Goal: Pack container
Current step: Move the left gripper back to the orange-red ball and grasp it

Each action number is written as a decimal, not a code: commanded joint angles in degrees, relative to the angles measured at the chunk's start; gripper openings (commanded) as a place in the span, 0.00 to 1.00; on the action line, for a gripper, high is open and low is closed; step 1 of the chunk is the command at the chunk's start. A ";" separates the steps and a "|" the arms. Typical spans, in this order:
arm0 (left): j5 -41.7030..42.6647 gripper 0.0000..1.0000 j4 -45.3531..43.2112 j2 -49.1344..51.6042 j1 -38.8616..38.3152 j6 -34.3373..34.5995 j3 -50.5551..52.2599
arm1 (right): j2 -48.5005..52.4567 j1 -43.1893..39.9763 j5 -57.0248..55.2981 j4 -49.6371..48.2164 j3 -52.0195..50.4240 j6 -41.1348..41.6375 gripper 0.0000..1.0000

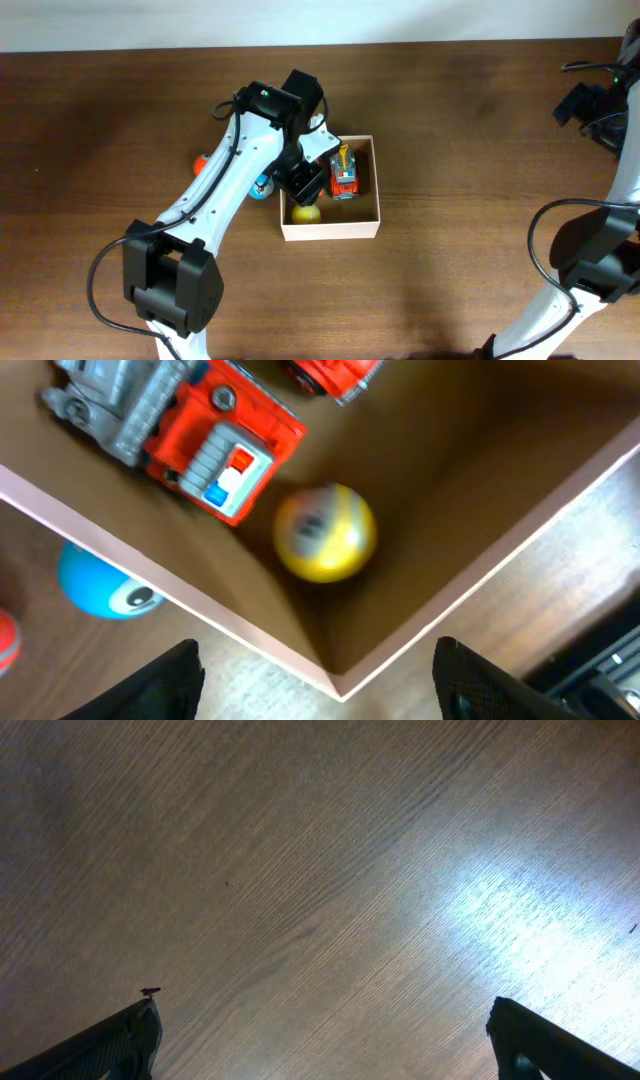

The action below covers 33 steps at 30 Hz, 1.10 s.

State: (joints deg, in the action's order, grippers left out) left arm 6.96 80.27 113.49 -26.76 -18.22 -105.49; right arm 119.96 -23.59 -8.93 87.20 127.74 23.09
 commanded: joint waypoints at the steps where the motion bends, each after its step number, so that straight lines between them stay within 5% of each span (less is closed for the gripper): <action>1: -3.52 0.75 -1.95 0.94 1.66 4.00 -0.20 | -1.60 -0.04 -0.11 0.04 1.07 -0.17 0.99; 10: -5.07 0.75 -8.55 0.94 12.72 17.59 -0.20 | -1.60 -0.04 -0.11 0.04 1.07 -0.17 0.99; 20: -10.43 0.75 -11.10 5.33 21.90 24.74 -0.17 | -1.60 -0.04 -0.11 0.04 1.07 -0.17 0.99; 33: -10.86 0.74 -14.91 17.05 26.38 24.85 -0.17 | -1.60 -0.04 -0.11 0.04 1.07 -0.17 0.99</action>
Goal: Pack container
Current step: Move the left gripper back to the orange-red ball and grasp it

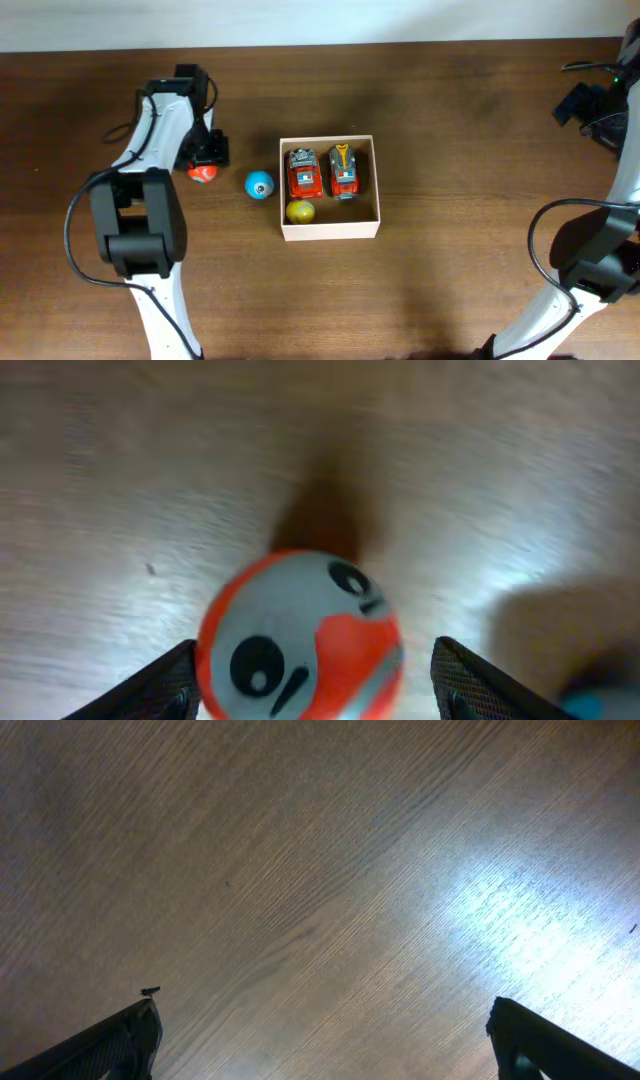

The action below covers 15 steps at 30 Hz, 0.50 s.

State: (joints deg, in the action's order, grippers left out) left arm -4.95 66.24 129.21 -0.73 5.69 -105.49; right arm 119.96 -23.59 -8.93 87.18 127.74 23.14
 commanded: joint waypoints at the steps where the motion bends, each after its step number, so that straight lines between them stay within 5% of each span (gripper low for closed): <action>1: 1.03 0.74 -1.14 1.33 0.44 0.94 -0.17 | -1.60 -0.04 -0.11 0.07 1.07 -0.22 0.99; 6: 1.03 0.69 -1.40 1.36 0.52 0.92 -0.17 | -1.60 -0.04 -0.11 0.07 1.07 -0.22 0.99; 13: 1.05 0.40 -1.14 1.36 0.52 0.94 -0.17 | -1.60 -0.04 -0.11 0.07 1.07 -0.22 0.99; 15: 1.05 0.39 -0.87 1.33 0.52 0.94 -0.17 | -1.60 -0.04 -0.11 0.07 1.07 -0.22 0.99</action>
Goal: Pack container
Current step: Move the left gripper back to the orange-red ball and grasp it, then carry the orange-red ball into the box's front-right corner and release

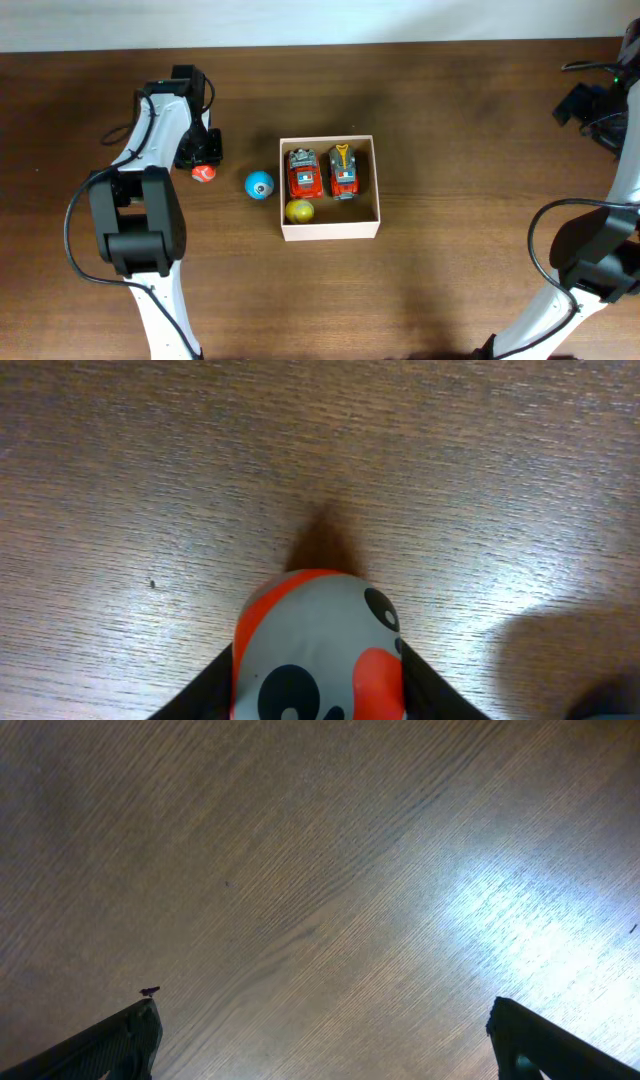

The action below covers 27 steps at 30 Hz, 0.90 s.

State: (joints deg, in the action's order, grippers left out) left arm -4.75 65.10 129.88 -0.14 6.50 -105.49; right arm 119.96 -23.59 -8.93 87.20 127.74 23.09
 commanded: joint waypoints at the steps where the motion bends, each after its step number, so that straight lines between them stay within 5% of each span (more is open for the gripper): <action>1: 0.85 0.39 0.46 0.66 -0.07 0.13 -0.17 | -1.60 -0.04 -0.11 0.04 1.07 -0.17 0.99; 14: 1.14 0.39 8.35 0.61 -0.07 -1.66 -5.44 | -1.60 -0.04 -0.11 0.04 1.07 -0.17 0.99; 27: 21.68 0.39 15.58 0.61 -1.57 -15.26 -18.58 | -1.60 -0.04 -0.11 0.04 1.07 -0.17 0.99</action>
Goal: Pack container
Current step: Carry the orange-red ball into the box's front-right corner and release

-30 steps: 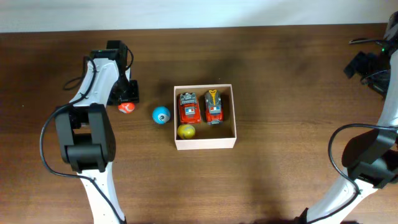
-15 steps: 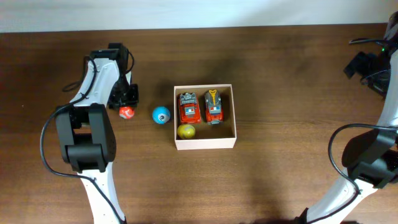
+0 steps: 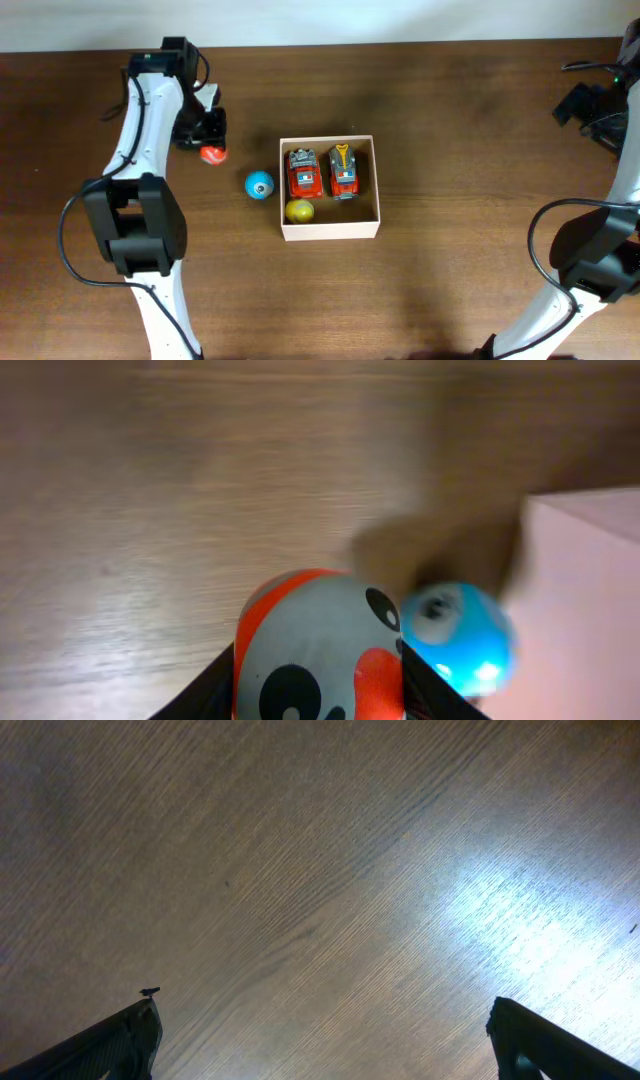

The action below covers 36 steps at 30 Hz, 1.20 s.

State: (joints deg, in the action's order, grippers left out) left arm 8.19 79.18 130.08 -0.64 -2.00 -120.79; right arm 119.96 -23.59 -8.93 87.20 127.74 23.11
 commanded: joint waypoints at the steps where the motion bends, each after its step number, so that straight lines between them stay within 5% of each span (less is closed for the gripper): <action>1: 10.36 0.39 2.54 0.42 -1.51 -8.48 -4.42 | -1.60 -0.04 -0.11 0.04 1.07 -0.20 0.98; 16: 17.75 0.40 13.18 0.42 -13.73 -17.14 -17.11 | -1.60 -0.04 -0.11 0.04 1.07 -0.20 0.99; 21: 17.55 0.40 16.09 0.42 -19.61 -22.16 -17.11 | -1.60 -0.04 -0.11 0.04 1.07 -0.20 0.99; 36: 9.55 0.40 17.31 0.44 -30.34 -22.14 -13.35 | -1.60 -0.04 -0.11 0.04 1.07 -0.20 0.99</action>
State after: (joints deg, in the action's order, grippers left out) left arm 19.77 96.44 130.10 -30.85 -23.03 -136.29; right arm 119.96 -23.59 -8.93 87.20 127.74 23.09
